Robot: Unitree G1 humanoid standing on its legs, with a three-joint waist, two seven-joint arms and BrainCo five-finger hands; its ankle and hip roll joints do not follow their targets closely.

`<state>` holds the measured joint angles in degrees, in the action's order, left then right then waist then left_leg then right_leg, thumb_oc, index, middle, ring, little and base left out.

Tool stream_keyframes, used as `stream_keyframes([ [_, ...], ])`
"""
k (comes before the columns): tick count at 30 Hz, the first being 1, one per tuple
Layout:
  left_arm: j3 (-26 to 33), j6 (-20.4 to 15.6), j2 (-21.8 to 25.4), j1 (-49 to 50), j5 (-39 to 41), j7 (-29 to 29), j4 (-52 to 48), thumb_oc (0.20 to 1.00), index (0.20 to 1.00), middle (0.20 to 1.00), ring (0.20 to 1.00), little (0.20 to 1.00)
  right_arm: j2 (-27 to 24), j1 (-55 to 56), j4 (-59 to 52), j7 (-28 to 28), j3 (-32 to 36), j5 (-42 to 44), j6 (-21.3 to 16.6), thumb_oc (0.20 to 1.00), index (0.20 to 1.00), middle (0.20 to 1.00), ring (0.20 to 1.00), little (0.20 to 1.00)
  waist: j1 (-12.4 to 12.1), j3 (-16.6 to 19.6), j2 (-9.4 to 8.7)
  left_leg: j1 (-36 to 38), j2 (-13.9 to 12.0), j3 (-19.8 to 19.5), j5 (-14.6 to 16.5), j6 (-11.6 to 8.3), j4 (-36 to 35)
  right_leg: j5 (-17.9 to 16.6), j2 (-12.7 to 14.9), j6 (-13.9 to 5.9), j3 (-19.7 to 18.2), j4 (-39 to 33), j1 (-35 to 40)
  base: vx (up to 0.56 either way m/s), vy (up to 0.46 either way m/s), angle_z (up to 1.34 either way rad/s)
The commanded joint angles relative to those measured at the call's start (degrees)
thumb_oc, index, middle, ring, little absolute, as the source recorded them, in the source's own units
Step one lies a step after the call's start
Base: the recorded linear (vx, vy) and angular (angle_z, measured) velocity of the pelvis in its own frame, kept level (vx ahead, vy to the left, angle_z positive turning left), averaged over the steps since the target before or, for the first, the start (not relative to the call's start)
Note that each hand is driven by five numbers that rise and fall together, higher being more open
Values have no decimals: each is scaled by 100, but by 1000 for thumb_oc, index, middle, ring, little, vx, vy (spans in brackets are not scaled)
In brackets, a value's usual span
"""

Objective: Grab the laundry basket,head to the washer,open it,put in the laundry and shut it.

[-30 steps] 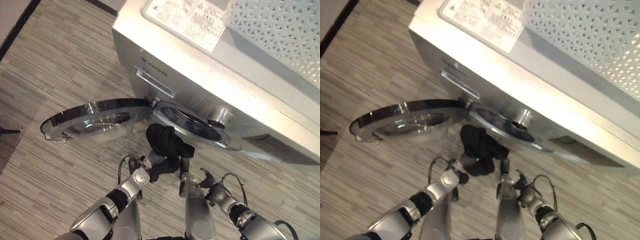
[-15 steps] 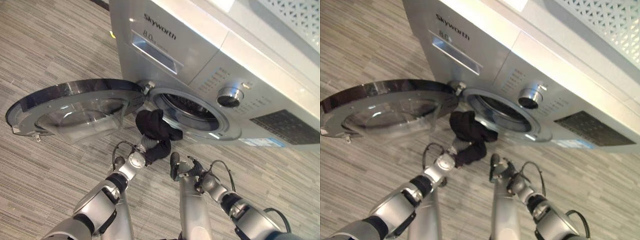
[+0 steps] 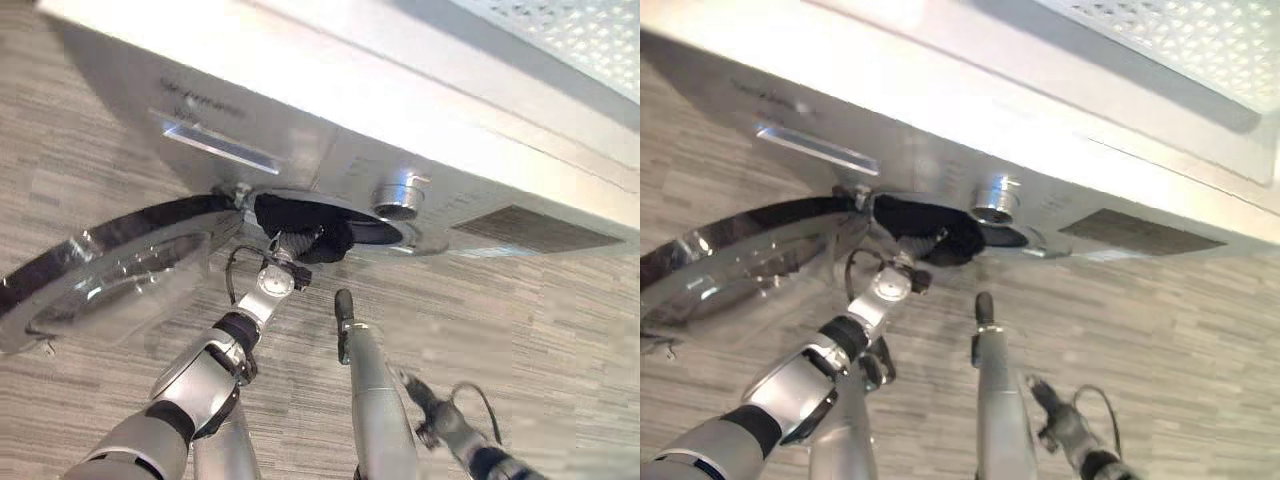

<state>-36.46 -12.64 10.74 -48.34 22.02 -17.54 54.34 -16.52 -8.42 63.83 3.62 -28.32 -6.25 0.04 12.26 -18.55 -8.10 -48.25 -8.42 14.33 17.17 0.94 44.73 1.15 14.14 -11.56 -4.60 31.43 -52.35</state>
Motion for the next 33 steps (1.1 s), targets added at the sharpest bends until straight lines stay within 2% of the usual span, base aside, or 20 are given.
stream_keyframes([
  [1,16,-452,-220,-178,23,30,-459,200,200,200,200,200,-296,638,63,-110,-320,-209,185,1000,1000,1000,1000,1000,100,-232,311,186,-325,-431,430,-336,-81,-641,552,-169,777,-393,-299,-6,53,-38],
  [4,19,-432,-288,-117,147,59,-539,200,200,200,200,200,-246,757,18,-148,-222,-115,198,1000,1000,1000,1000,1000,143,-365,330,222,-340,-331,498,-270,36,-732,707,-171,986,-394,-257,16,8,-18],
  [7,144,-471,-402,-99,465,53,-554,200,200,200,200,200,-212,769,-41,-142,-195,-24,190,1000,1000,1000,1000,1000,196,-434,310,230,-368,-281,521,-271,111,-763,720,-190,977,-455,-237,27,-20,-12],
  [8,315,-533,-610,-129,907,14,-677,200,200,200,200,200,-174,803,-186,-131,-234,-4,199,1000,1000,1000,1000,1000,257,-498,285,233,-398,-250,517,-308,128,-769,741,-201,971,-477,-260,26,-32,-7],
  [10,376,-562,-727,-158,1064,0,-717,200,200,200,200,200,-167,835,-247,-140,-262,-29,209,1000,1000,1000,1000,1000,284,-509,271,221,-412,-250,518,-334,129,-760,738,-203,969,-503,-268,17,-26,-6],
  [11,594,-660,-917,23,1131,-212,-1155,200,200,200,200,200,-623,1143,-211,-7,-276,-183,78,1000,1000,1000,1000,1000,403,-566,204,187,-457,-225,521,-391,128,-766,719,-209,969,-556,-305,-2,-5,-3],
  [12,598,-655,-923,30,1123,-220,-1162,200,200,200,200,200,-630,1149,-215,-7,-277,-184,81,1000,1000,1000,1000,1000,405,-558,210,182,-458,-225,523,-392,130,-764,718,-209,968,-554,-310,0,0,0],
  [13,767,-768,-1137,-351,1375,-373,-1293,200,200,200,200,200,-606,1309,153,186,-171,-415,197,1000,1000,1000,1000,1000,596,-579,84,102,-545,-193,543,-423,169,-752,623,-211,922,-576,-400,0,0,0],
  [15,810,-793,-1150,-467,1381,-473,-1418,200,200,200,200,200,-622,1408,201,237,-116,-482,171,1000,1000,1000,1000,1000,655,-569,54,-8,-581,-201,559,-433,252,-745,574,-205,883,-553,-481,-2,9,-15],
  [19,1083,-908,-895,-778,1259,-746,-1604,200,200,200,200,200,-668,1618,571,270,118,-577,161,1000,1000,1000,1000,1000,828,-489,-17,-447,-790,-233,622,-521,520,-710,385,-186,742,-444,-870,16,-35,-23],
  [26,1651,-1011,-226,-1439,1317,-994,-1375,200,200,200,200,200,-656,1379,710,256,284,-474,59,1000,1000,1000,1000,1000,865,-252,25,-961,-1047,-318,647,-668,803,-630,241,-144,734,-179,-1373,52,-68,-7],
  [28,1641,-956,81,-1617,1091,-1056,-1295,200,200,200,200,200,-653,1291,658,276,256,-392,-26,1000,1000,1000,1000,1000,866,-206,32,-1055,-1057,-368,623,-693,799,-632,175,-129,745,-163,-1461,33,-61,7],
  [29,1643,-953,88,-1620,1087,-1059,-1297,200,200,200,200,200,-651,1283,660,277,248,-389,-27,1000,1000,1000,1000,1000,870,-204,30,-1064,-1060,-369,623,-694,802,-633,172,-128,744,-162,-1469,32,-36,3],
  [31,1624,-876,456,-1493,550,-1151,-1453,200,200,200,200,200,-632,1221,544,248,171,-363,-150,1000,1000,1000,1000,1000,802,-169,52,-1067,-1041,-407,596,-699,729,-650,100,-97,747,-221,-1513,62,-72,2],
  [33,1637,-859,484,-1442,404,-1238,-1527,200,200,200,200,200,-610,1198,496,240,158,-311,-180,1000,1000,1000,1000,1000,781,-168,50,-1059,-1023,-410,599,-691,712,-646,76,-78,754,-236,-1503,36,-46,-1],
])
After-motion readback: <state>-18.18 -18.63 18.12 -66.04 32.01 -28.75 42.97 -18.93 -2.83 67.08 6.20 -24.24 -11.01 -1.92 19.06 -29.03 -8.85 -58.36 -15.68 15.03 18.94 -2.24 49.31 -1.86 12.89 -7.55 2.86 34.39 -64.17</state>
